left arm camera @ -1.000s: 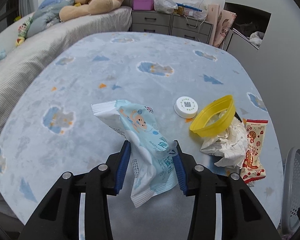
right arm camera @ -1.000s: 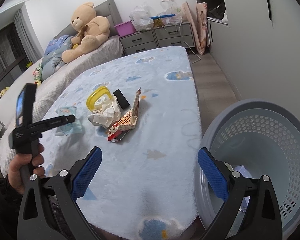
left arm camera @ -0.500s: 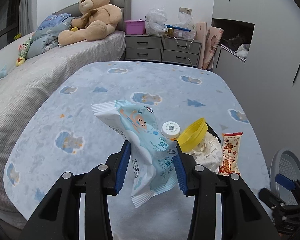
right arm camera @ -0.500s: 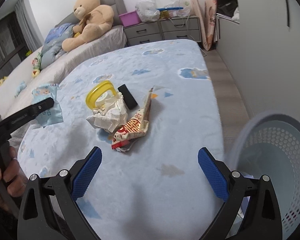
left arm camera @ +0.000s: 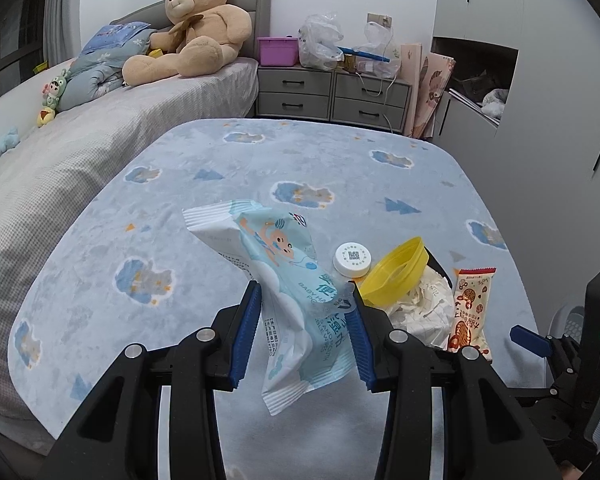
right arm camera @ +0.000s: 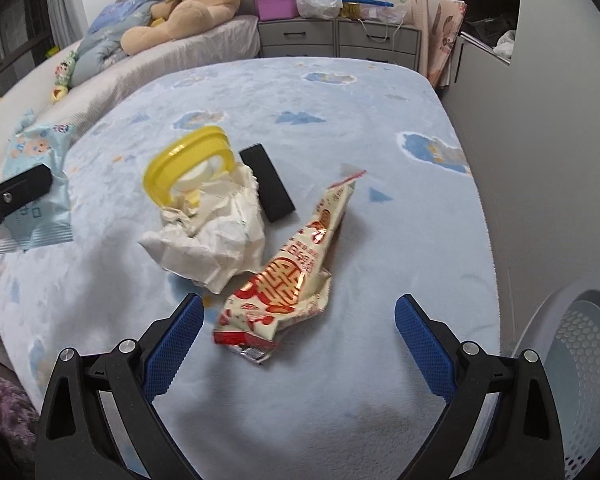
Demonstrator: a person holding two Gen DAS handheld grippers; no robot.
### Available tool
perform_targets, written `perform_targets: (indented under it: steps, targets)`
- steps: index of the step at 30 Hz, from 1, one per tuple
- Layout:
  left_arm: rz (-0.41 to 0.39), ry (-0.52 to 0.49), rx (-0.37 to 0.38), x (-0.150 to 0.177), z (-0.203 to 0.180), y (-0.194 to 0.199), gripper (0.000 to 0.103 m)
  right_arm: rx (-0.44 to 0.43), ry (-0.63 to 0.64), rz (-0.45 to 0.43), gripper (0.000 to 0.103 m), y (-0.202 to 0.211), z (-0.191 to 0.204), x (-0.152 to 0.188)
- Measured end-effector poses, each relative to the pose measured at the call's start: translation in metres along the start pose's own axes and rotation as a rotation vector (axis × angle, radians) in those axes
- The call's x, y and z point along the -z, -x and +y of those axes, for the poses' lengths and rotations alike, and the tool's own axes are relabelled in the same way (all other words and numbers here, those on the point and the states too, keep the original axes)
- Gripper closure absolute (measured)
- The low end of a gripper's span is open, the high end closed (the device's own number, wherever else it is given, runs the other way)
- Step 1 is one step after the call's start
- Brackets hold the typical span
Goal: Collect trash
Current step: 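Lower the right gripper onto the red-and-white snack wrapper and close on it, then carry the wipes pack and snack wrapper to the grey basket and release both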
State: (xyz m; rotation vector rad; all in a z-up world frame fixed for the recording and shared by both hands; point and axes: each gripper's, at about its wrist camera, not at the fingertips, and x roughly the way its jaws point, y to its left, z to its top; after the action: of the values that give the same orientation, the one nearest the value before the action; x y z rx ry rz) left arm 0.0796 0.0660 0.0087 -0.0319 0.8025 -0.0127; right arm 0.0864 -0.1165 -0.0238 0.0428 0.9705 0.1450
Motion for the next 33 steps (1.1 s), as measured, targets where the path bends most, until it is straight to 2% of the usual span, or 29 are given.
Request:
perform_targets:
  steps: [2, 9, 13, 19, 24, 29, 31, 33]
  targets:
    - [0.007, 0.001, -0.001, 0.0, -0.001, -0.002, 0.062, 0.016, -0.007, 0.014, 0.013, -0.002, -0.005, 0.0]
    - [0.009, -0.003, 0.004, 0.003, -0.005, -0.004, 0.062, 0.068, -0.089, 0.028, 0.014, 0.005, -0.04, 0.007]
    - [0.015, -0.004, 0.01, 0.005, -0.008, -0.005, 0.062, 0.02, -0.117, -0.008, 0.014, 0.018, -0.049, 0.006]
    - [0.01, -0.023, 0.011, 0.008, -0.015, -0.004, 0.062, 0.008, -0.095, -0.041, 0.015, 0.017, -0.039, -0.007]
    - [0.015, -0.034, 0.009, 0.009, -0.017, -0.006, 0.062, 0.019, -0.085, -0.016, 0.026, -0.003, -0.034, -0.014]
    - [0.019, -0.033, 0.01, 0.01, -0.017, -0.007, 0.062, 0.029, -0.084, 0.009, 0.03, -0.017, -0.031, -0.016]
    - [0.022, -0.035, 0.012, 0.01, -0.017, -0.008, 0.062, 0.034, -0.072, 0.014, 0.036, -0.02, -0.028, -0.017]
    - [0.023, -0.039, 0.014, 0.011, -0.017, -0.009, 0.062, 0.048, -0.056, 0.011, 0.049, -0.021, -0.025, -0.017]
